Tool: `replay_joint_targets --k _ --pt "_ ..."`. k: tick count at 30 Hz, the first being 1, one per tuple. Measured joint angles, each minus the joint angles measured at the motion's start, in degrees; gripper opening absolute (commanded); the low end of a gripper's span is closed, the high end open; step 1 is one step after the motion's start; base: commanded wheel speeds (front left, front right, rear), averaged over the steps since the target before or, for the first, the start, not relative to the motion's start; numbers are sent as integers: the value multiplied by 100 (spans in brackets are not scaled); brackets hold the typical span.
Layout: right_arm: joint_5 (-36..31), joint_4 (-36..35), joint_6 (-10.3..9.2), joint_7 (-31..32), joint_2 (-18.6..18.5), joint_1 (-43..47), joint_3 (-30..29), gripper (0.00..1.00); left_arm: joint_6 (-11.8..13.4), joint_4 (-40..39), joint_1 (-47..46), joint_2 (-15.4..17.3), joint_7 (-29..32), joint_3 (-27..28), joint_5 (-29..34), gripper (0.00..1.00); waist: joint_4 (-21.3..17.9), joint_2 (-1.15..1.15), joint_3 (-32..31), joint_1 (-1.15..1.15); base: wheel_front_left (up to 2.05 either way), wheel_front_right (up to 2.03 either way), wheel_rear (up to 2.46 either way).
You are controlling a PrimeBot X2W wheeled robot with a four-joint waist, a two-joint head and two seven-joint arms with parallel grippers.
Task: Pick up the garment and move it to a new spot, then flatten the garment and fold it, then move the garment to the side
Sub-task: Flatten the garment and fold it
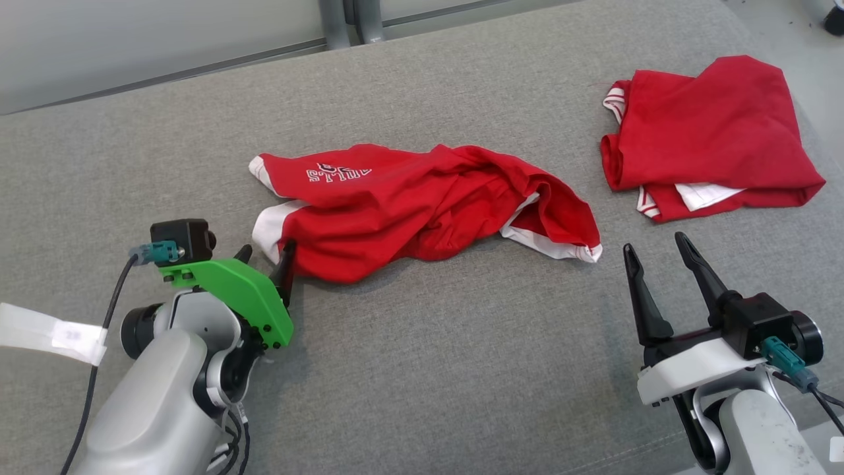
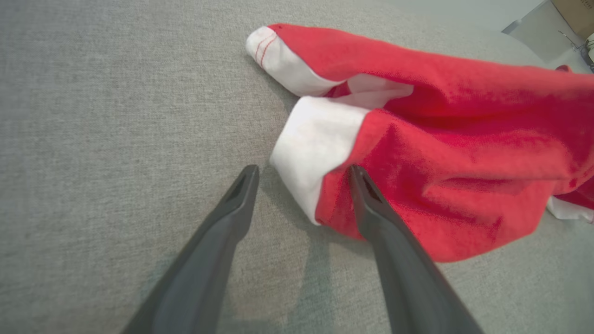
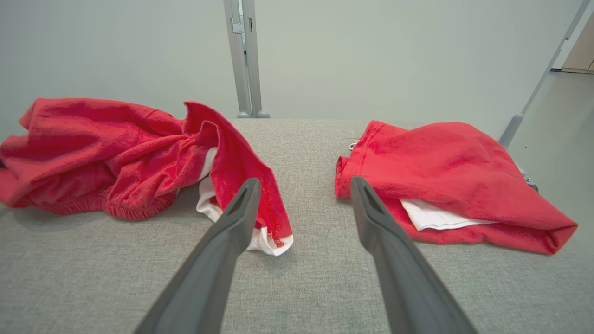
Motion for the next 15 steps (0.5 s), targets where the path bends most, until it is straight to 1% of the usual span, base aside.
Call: replay_joint_targets --k 3,4,5,7,8,13,15 --pt "1 24 0 0 2 2 10 100 -282 298 -145 -73 70 1 -140 100 -70 0 23 0 0 0 0" --pt "1 35 0 0 4 9 24 100 -370 372 -193 -74 69 -30 -133 75 -91 0 27 0 0 0 0" --pt "2 47 1 -1 12 18 34 100 -449 441 -254 -74 67 -44 -134 0 -112 0 29 0 0 0 0" --pt "58 65 0 -1 59 27 30 100 -611 494 -363 -85 125 -73 -149 0 -143 0 29 0 0 0 0" --pt "71 73 1 0 73 27 34 100 -628 504 -413 -99 111 -73 -153 0 -155 0 25 0 0 0 0" --pt "82 105 0 -1 131 35 65 100 -612 422 -917 -27 209 -104 -14 0 -176 0 -46 0 0 0 0" --pt "119 103 0 0 154 31 64 100 -530 338 -1246 64 250 -38 41 0 -190 0 -70 0 0 0 0"
